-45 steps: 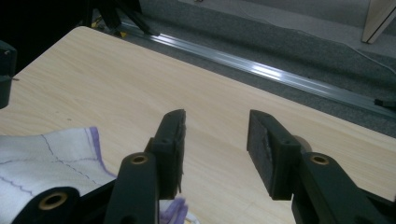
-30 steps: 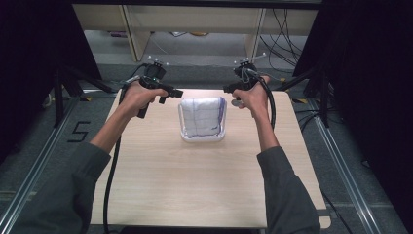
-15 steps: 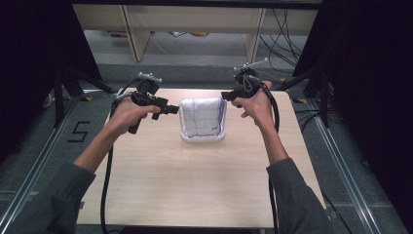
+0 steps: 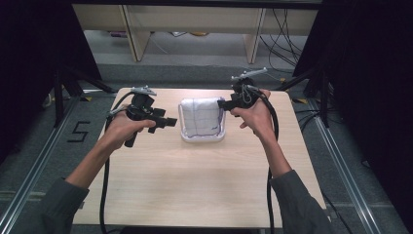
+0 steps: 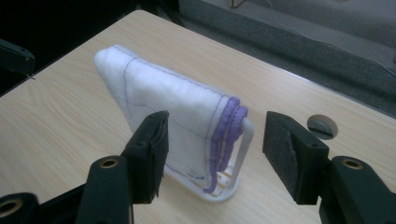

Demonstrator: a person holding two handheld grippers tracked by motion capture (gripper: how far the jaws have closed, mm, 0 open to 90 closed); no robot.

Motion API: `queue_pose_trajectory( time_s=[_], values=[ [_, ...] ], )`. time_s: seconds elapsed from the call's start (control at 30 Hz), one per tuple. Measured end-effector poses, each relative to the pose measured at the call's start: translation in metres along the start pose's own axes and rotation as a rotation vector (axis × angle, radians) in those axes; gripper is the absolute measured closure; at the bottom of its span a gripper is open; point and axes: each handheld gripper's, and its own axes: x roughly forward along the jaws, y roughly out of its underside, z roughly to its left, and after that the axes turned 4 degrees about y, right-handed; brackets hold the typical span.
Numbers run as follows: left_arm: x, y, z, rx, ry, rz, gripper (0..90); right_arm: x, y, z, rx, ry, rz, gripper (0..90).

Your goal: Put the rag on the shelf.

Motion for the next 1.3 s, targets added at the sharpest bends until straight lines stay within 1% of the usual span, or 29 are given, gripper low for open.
queue_pose_trajectory(
  time_s=[0.03, 0.07, 0.1, 0.13, 0.17, 0.23, 0.3, 0.33, 0.37, 0.4, 0.43, 0.5, 0.6, 0.67, 0.7, 0.73, 0.77, 0.8, 0.83, 0.9, 0.93, 0.97, 1.03, 1.13, 1.17, 1.2, 1.23, 1.27, 1.3],
  values=[
    [0.000, 0.002, -0.001, 0.002, 0.004, -0.004, 31.4, 0.000, 0.002, -0.001, -0.026, -0.005, -0.018, 40.7],
    [0.000, 0.005, -0.002, 0.000, 0.005, -0.007, 31.1, 0.000, 0.004, 0.000, -0.029, -0.004, -0.020, 40.6],
    [0.000, 0.006, -0.003, 0.000, 0.006, -0.004, 30.8, -0.001, 0.006, 0.001, -0.019, -0.009, -0.017, 40.4],
    [0.000, 0.008, -0.004, 0.002, 0.010, -0.003, 30.3, -0.001, 0.007, 0.001, -0.024, -0.012, -0.023, 40.2],
    [0.000, 0.008, -0.004, 0.002, 0.010, -0.003, 30.0, -0.002, 0.010, 0.003, -0.007, -0.018, -0.021, 39.9],
    [0.000, 0.015, -0.005, -0.001, 0.017, -0.010, 29.6, -0.003, 0.013, 0.003, -0.017, -0.017, -0.014, 39.6],
    [0.000, 0.020, -0.005, -0.002, 0.021, -0.015, 29.3, -0.004, 0.018, 0.003, -0.010, -0.017, -0.019, 39.4],
    [-0.001, 0.021, -0.005, -0.007, 0.025, -0.018, 29.3, -0.004, 0.020, 0.004, -0.003, -0.028, -0.025, 39.4],
    [0.000, 0.024, -0.005, -0.009, 0.031, -0.020, 29.3, -0.005, 0.021, 0.003, -0.016, -0.027, -0.034, 39.3],
    [0.000, 0.026, -0.005, -0.010, 0.033, -0.022, 29.3, -0.006, 0.023, 0.005, 0.001, -0.030, -0.029, 39.3],
    [0.000, 0.029, -0.005, -0.012, 0.035, -0.021, 29.3, -0.007, 0.025, 0.004, -0.011, -0.030, -0.031, 39.3],
    [0.000, 0.032, -0.005, -0.015, 0.039, -0.023, 29.2, -0.007, 0.030, 0.005, -0.003, -0.038, -0.033, 39.1],
    [0.001, 0.039, -0.005, -0.013, 0.041, -0.019, 29.2, -0.005, 0.037, 0.005, -0.015, -0.038, -0.050, 39.0],
    [0.001, 0.043, -0.006, -0.011, 0.042, -0.021, 29.2, -0.004, 0.041, 0.004, -0.018, -0.050, -0.050, 38.7],
    [0.001, 0.044, -0.007, -0.009, 0.043, -0.017, 29.2, -0.005, 0.044, 0.006, -0.004, -0.053, -0.050, 38.6],
    [0.001, 0.046, -0.008, -0.009, 0.042, -0.017, 29.2, -0.005, 0.045, 0.005, -0.015, -0.052, -0.042, 38.5],
    [0.001, 0.048, -0.008, -0.005, 0.039, -0.015, 29.2, -0.004, 0.047, 0.003, -0.027, -0.050, -0.051, 38.5],
    [0.001, 0.049, -0.009, 0.000, 0.038, -0.014, 29.2, -0.004, 0.050, 0.004, -0.023, -0.055, -0.060, 38.4],
    [0.001, 0.051, -0.010, -0.004, 0.038, -0.015, 29.2, -0.005, 0.051, 0.004, -0.020, -0.060, -0.049, 38.4],
    [0.001, 0.052, -0.010, -0.001, 0.040, -0.016, 29.2, -0.004, 0.053, 0.005, -0.011, -0.061, -0.052, 38.4],
    [0.001, 0.054, -0.012, 0.002, 0.043, -0.018, 29.2, -0.005, 0.056, 0.007, 0.008, -0.072, -0.045, 38.3],
    [0.001, 0.055, -0.012, 0.002, 0.043, -0.021, 29.1, -0.004, 0.057, 0.005, -0.017, -0.068, -0.050, 38.3],
    [0.001, 0.056, -0.013, 0.010, 0.052, -0.017, 29.1, -0.005, 0.059, 0.007, -0.003, -0.076, -0.046, 38.2],
    [0.001, 0.059, -0.016, 0.006, 0.050, -0.021, 29.1, -0.005, 0.063, 0.007, -0.016, -0.074, -0.056, 38.1],
    [0.001, 0.060, -0.016, 0.011, 0.051, -0.023, 29.2, -0.005, 0.065, 0.008, -0.006, -0.078, -0.065, 38.0],
    [0.001, 0.061, -0.017, 0.014, 0.050, -0.020, 29.1, -0.006, 0.065, 0.007, -0.012, -0.079, -0.056, 38.0],
    [0.001, 0.062, -0.017, 0.017, 0.048, -0.017, 29.1, -0.007, 0.067, 0.010, 0.005, -0.096, -0.052, 37.9],
    [0.002, 0.063, -0.017, 0.018, 0.047, -0.014, 29.1, -0.007, 0.068, 0.009, -0.008, -0.085, -0.057, 37.9],
    [0.002, 0.064, -0.017, 0.017, 0.045, -0.017, 29.1, -0.006, 0.070, 0.009, -0.003, -0.096, -0.064, 37.9]
  ],
)
